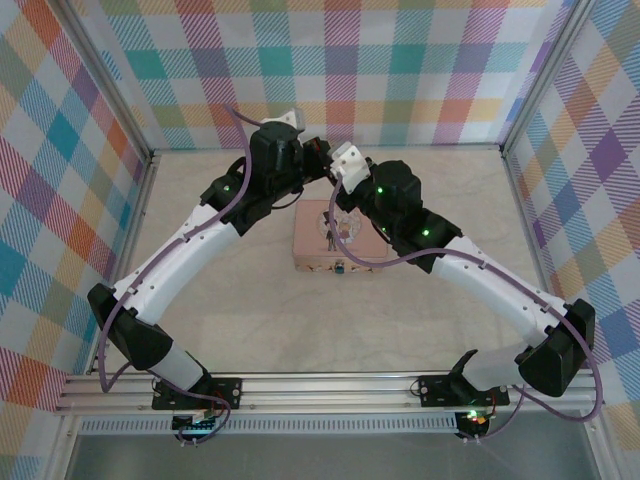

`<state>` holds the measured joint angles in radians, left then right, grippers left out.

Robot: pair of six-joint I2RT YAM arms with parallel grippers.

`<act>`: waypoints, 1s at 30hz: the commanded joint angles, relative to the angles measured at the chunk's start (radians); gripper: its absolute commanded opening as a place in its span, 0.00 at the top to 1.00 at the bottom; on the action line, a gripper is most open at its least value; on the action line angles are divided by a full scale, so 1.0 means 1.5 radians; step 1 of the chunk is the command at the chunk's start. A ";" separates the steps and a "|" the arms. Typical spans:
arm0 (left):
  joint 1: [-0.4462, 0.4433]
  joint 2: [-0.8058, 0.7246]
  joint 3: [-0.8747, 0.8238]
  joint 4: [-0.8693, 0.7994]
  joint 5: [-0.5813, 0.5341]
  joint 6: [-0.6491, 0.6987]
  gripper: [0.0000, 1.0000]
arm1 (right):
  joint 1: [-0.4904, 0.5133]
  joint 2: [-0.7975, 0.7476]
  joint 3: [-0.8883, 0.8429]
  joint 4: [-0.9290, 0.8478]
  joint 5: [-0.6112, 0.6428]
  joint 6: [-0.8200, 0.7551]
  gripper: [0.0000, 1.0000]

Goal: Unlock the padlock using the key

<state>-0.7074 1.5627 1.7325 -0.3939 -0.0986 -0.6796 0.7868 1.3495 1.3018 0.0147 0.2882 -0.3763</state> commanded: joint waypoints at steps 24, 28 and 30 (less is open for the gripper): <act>0.108 -0.090 -0.298 0.215 0.328 0.066 1.00 | -0.296 -0.208 -0.276 -0.002 -0.423 0.641 0.34; 0.108 -0.087 -0.339 0.264 0.351 0.044 1.00 | -0.321 -0.191 -0.326 0.056 -0.454 0.693 0.27; 0.108 -0.085 -0.356 0.295 0.364 0.030 1.00 | -0.342 -0.178 -0.328 0.060 -0.504 0.737 0.23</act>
<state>-0.5556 1.4471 1.2228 -0.0734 0.3832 -0.6052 0.3023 1.0740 0.8112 -0.0120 -0.3553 0.5983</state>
